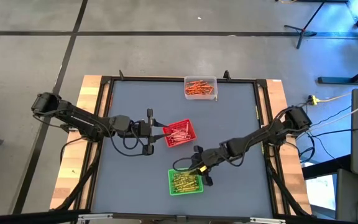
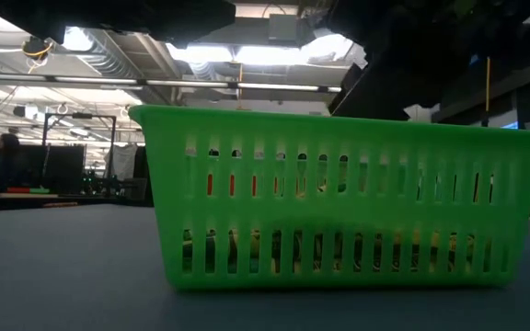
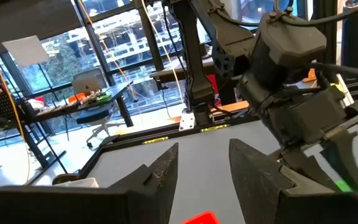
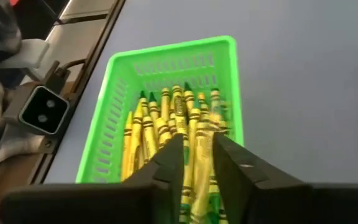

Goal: Sort crayons
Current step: Put the green crayon into the green bin, then put the yellow crayon into the green bin

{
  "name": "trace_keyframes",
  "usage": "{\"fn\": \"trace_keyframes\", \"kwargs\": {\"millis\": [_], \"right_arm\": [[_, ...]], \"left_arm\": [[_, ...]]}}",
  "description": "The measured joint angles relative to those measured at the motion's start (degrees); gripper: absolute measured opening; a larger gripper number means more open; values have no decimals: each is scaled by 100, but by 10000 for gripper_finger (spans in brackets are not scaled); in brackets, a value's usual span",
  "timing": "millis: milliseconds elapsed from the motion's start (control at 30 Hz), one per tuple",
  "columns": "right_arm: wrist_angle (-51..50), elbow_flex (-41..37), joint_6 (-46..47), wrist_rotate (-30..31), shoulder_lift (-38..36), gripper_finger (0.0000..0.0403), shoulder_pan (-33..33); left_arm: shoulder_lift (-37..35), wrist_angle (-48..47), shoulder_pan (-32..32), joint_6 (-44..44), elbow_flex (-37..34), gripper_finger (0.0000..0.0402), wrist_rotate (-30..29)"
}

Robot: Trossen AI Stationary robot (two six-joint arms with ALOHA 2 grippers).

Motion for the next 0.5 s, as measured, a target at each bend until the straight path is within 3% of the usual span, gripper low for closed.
{"fn": "trace_keyframes", "kwargs": {"millis": [167,300,500], "right_arm": [[-253,153,-61,-65,-49,140,-5],[-1396,533,-382,-25,-346,169,-107],[-3234,904,-508,1137,-1006,173,-122]], "left_arm": [[1,0,0,5,0,128,0],[1,-2,0,3,0,128,0],[1,-39,2,3,0,128,-1]]}}
